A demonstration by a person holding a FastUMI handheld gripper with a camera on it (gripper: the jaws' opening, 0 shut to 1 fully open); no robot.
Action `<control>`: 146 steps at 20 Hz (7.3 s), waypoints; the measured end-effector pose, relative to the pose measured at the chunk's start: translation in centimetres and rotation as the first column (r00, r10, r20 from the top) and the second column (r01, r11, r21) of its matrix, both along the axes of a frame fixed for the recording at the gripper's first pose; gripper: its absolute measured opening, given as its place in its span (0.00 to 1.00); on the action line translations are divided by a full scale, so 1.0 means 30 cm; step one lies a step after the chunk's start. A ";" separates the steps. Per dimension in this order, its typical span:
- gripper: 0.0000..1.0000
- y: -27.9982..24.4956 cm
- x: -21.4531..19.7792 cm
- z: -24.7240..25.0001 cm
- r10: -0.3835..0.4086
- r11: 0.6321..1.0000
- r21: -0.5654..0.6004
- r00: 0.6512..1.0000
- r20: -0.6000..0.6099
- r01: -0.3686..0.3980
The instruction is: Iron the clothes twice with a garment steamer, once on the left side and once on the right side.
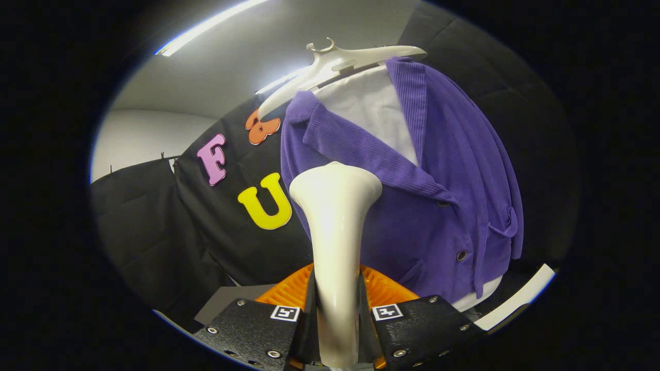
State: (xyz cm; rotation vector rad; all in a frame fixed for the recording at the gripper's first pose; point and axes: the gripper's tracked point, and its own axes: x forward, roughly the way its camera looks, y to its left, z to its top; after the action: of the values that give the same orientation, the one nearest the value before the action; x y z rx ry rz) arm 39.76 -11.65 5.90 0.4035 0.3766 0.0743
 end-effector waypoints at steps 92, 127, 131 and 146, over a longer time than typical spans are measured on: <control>0.36 -0.565 0.078 0.321 -0.388 0.919 0.031 0.887 0.251 0.394; 0.36 -0.580 -0.253 -0.403 -0.417 0.908 -0.109 0.901 -0.122 0.405; 0.36 -0.559 -0.281 -0.484 -0.394 0.918 -0.130 0.901 -0.179 0.376; 0.37 -0.406 -0.478 -0.882 -0.343 0.937 -0.092 0.836 -0.429 0.337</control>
State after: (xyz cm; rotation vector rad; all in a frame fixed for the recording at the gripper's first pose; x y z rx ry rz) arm 25.41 -23.83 -20.56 0.4693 0.7470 -0.3776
